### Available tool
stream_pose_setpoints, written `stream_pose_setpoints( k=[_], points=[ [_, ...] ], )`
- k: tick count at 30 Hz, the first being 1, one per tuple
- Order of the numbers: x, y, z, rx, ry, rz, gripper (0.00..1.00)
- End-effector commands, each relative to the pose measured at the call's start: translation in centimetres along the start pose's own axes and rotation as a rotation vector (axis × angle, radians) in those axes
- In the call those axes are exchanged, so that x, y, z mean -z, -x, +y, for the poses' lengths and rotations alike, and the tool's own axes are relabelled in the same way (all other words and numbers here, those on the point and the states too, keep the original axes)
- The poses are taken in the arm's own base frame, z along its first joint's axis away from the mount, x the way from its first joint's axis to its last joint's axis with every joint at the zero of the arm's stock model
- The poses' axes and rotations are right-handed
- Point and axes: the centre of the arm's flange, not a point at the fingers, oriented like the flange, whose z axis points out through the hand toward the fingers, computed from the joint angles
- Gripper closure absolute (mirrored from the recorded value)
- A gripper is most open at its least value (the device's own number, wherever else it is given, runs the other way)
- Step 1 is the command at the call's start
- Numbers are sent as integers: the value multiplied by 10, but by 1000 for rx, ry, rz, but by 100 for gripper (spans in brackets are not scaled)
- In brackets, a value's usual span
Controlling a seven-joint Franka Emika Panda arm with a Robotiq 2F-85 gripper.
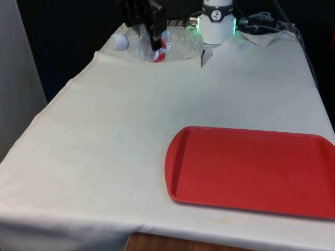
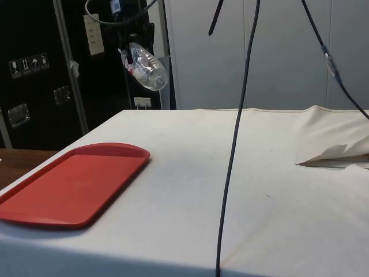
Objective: Place the bottle upright on the tray.
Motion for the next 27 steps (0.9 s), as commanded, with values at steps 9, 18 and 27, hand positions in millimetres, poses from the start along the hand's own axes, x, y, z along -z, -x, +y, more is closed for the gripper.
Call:
stream_pose_setpoints(
  k=[9, 18, 27],
  points=[
    [7, 4, -5, 16, -19, 37, 65],
    [9, 3, -12, 28, -31, 69, 65],
    [12, 4, -16, 31, -29, 87, 65]
  ],
)
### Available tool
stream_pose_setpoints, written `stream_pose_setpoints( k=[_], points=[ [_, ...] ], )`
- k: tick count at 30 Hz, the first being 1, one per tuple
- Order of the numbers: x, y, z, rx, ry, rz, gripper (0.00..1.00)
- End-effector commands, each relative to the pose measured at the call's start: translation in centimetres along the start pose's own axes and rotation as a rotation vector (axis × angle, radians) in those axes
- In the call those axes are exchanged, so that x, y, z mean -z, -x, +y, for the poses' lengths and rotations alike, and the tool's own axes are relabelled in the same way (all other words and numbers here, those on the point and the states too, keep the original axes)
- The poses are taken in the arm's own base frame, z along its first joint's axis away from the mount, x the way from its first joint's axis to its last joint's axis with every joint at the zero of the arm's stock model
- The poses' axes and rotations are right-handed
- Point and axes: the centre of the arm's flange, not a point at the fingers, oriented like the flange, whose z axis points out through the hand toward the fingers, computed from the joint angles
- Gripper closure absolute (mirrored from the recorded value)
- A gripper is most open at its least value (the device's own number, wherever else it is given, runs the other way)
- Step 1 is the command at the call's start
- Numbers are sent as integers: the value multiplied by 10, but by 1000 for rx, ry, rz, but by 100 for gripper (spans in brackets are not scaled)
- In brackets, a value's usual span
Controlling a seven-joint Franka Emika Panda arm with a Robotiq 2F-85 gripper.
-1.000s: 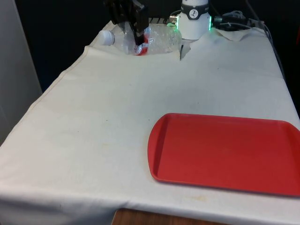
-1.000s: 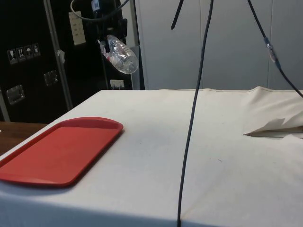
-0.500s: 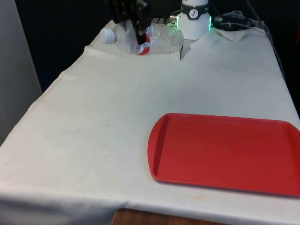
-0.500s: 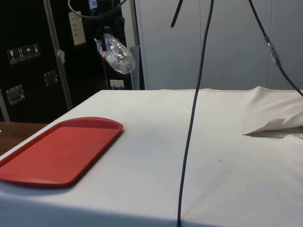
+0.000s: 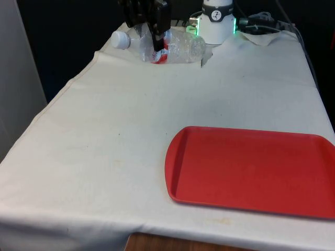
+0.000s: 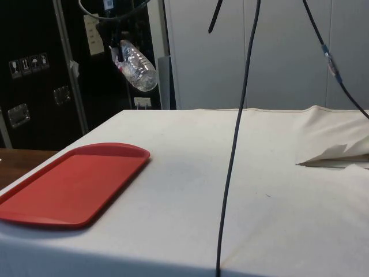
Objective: Place the bottle upright on the tray.
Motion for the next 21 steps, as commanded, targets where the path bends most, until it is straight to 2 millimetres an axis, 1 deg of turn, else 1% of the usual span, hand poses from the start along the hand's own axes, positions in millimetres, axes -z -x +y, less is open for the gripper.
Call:
stream_pose_setpoints(
  k=[1, 2, 8, 10, 11, 16, 17, 18, 21],
  points=[
    [2, 2, 0, -1, -2, 12, 65],
    [0, 0, 0, 0, 1, -1, 65],
    [0, 2, -1, 0, 2, 5, 65],
    [2, 3, 1, 1, -1, 7, 65],
    [-1, 0, 0, 1, 2, -3, 65],
    [4, 5, 8, 1, 0, 1, 65],
    [-1, 1, 1, 0, 3, -7, 65],
    [4, 6, 8, 1, 2, -1, 65],
    [4, 7, 10, 1, 4, -6, 65]
  ],
)
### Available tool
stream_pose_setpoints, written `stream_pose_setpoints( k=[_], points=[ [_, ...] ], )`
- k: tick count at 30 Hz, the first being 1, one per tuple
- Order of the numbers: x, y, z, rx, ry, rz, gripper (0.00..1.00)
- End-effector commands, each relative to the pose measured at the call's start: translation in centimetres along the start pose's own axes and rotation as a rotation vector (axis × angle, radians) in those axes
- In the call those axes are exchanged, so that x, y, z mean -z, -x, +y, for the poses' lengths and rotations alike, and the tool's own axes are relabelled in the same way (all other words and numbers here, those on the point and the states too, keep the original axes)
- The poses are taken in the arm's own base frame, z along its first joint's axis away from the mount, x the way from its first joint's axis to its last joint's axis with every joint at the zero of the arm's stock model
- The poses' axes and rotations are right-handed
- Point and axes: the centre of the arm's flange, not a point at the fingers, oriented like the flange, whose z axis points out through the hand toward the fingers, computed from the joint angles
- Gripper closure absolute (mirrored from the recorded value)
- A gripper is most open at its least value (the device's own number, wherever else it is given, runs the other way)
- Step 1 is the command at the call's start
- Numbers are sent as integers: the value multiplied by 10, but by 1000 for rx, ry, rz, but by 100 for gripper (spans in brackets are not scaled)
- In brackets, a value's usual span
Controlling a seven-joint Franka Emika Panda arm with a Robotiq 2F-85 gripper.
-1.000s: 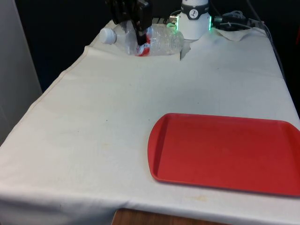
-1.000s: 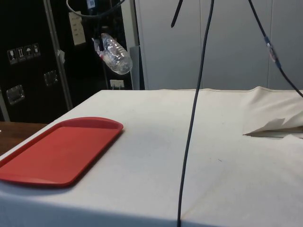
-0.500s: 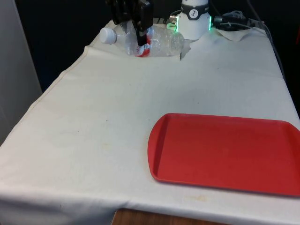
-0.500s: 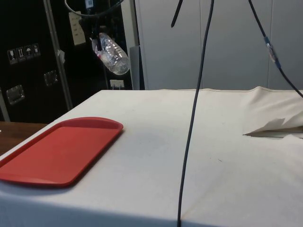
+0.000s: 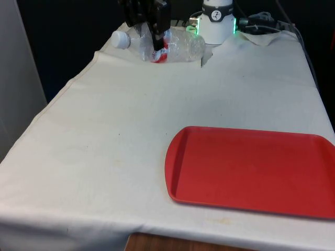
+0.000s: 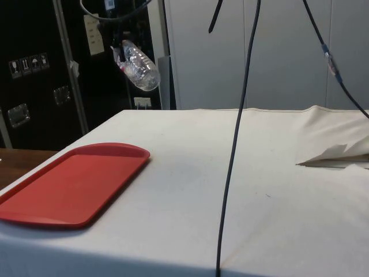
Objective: Place the bottle upright on the tray.
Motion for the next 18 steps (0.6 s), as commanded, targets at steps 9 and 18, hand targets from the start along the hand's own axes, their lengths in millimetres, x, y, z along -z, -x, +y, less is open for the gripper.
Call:
stream_pose_setpoints(
  k=[9, 18],
  points=[
    [-3, 9, 7, 3, -1, -12, 65],
    [-6, 6, 2, 2, 2, -21, 65]
  ],
)
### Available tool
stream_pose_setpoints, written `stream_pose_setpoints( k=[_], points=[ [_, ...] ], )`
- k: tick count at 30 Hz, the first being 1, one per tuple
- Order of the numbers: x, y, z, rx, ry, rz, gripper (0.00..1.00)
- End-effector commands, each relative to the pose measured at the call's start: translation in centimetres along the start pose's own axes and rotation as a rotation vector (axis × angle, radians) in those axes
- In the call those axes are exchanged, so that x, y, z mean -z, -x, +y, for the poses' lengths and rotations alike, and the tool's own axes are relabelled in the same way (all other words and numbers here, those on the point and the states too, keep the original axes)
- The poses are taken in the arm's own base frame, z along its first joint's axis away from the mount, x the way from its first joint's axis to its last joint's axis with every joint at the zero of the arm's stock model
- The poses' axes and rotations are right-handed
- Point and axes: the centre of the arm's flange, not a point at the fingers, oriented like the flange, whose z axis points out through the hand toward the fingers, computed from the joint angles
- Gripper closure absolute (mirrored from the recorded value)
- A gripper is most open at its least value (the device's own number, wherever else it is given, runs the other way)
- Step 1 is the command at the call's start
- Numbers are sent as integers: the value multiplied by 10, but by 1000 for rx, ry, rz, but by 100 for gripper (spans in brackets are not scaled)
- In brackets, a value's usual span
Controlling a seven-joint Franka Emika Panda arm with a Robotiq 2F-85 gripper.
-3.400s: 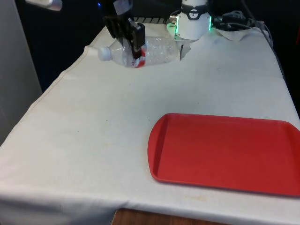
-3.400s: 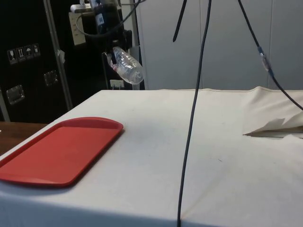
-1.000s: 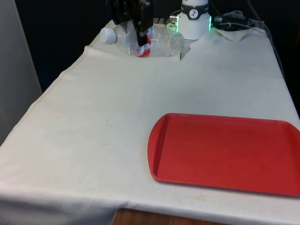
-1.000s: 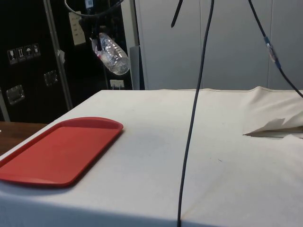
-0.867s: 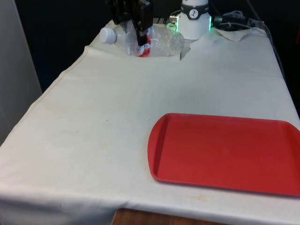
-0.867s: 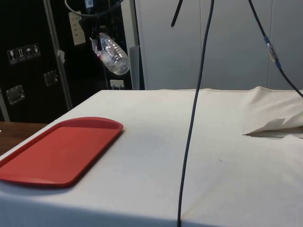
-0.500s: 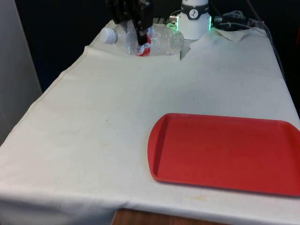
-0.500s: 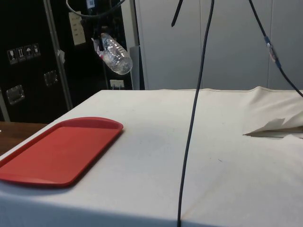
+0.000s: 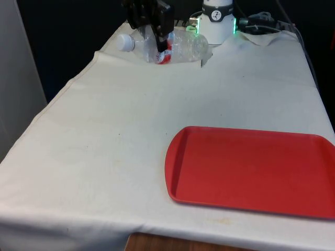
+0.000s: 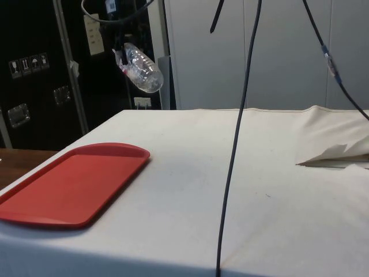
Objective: Place the bottle upright on the tray.
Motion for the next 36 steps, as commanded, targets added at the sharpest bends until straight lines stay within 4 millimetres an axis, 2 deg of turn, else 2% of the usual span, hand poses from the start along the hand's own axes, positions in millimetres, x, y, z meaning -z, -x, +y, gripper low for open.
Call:
stream_pose_setpoints(
  k=[1, 13, 14, 22, 24, 25, 31, 32, 33, 36],
  points=[
    [2, 2, 1, 0, -3, 6, 65],
    [-3, 6, 2, -18, -4, -9, 65],
    [-6, 2, 0, -14, 3, -18, 65],
    [-2, 10, 9, -17, -5, -27, 65],
    [-6, 4, 1, -16, 3, -35, 65],
    [-2, 11, 9, -16, -4, -31, 65],
    [-2, 14, 10, -14, -5, -40, 65],
    [-7, 7, 2, -15, 2, -49, 65],
    [-3, 14, 9, -14, -3, -42, 65],
    [-4, 11, 8, -15, -2, -44, 65]
  ],
)
